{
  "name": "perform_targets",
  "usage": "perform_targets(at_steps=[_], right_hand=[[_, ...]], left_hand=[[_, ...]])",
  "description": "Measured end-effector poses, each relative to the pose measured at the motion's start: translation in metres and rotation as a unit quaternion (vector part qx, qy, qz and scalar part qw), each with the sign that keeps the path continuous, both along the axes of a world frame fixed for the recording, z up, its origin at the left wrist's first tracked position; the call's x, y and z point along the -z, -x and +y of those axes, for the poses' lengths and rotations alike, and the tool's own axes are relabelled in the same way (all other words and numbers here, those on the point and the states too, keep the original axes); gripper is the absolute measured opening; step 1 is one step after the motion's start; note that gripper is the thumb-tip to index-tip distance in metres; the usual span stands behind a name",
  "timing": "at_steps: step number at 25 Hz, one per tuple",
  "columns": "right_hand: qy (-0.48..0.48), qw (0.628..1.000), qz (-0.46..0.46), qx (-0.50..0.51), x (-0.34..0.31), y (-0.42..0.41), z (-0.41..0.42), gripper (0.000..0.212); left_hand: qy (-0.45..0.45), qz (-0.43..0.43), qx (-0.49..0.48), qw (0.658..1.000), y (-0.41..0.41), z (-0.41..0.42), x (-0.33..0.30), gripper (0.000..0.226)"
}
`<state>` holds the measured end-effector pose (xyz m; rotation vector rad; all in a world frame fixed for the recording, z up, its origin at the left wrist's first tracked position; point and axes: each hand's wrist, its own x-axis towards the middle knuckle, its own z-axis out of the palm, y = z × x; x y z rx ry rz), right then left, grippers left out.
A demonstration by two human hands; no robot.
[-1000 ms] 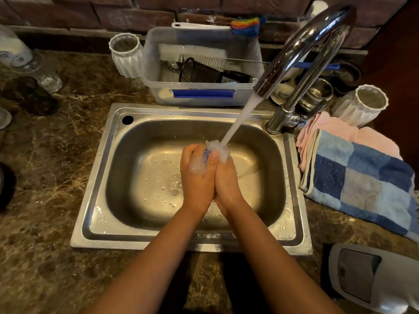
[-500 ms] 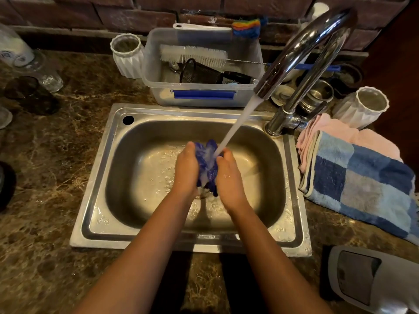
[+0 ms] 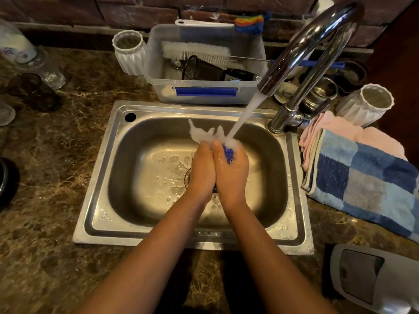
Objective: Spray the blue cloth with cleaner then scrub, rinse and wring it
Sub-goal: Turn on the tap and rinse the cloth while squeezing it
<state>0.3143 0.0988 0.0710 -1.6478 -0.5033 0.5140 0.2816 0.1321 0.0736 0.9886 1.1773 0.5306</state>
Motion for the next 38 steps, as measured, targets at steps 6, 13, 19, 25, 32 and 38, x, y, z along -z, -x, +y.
perform_targets(at_steps=[6, 13, 19, 25, 32, 38], right_hand=[[0.086, 0.942, 0.325, 0.014, -0.010, -0.037, 0.019, 0.014], [0.047, 0.986, 0.047, -0.153, -0.007, -0.015, 0.004, 0.031], [0.073, 0.993, -0.041, -0.083, -0.003, -0.011, 0.020, 0.022], [0.077, 0.989, 0.122, -0.031, -0.006, -0.029, 0.023, 0.022], [-0.080, 0.848, 0.524, -0.021, -0.009, -0.040, 0.000, 0.018], [-0.072, 0.817, 0.570, -0.040, -0.009, -0.025, -0.002, 0.036]], left_hand=[[-0.188, 0.099, 0.076, 0.974, 0.005, -0.010, 0.008, 0.037], [0.193, -0.177, -0.049, 0.964, 0.011, 0.023, 0.002, 0.028], [0.101, -0.063, 0.040, 0.992, 0.002, 0.011, 0.002, 0.043], [-0.027, 0.042, 0.010, 0.999, 0.000, 0.002, 0.009, 0.044], [-0.013, -0.042, 0.025, 0.999, 0.012, 0.012, -0.001, 0.021], [-0.383, 0.131, 0.140, 0.904, 0.009, -0.005, 0.006, 0.030]])
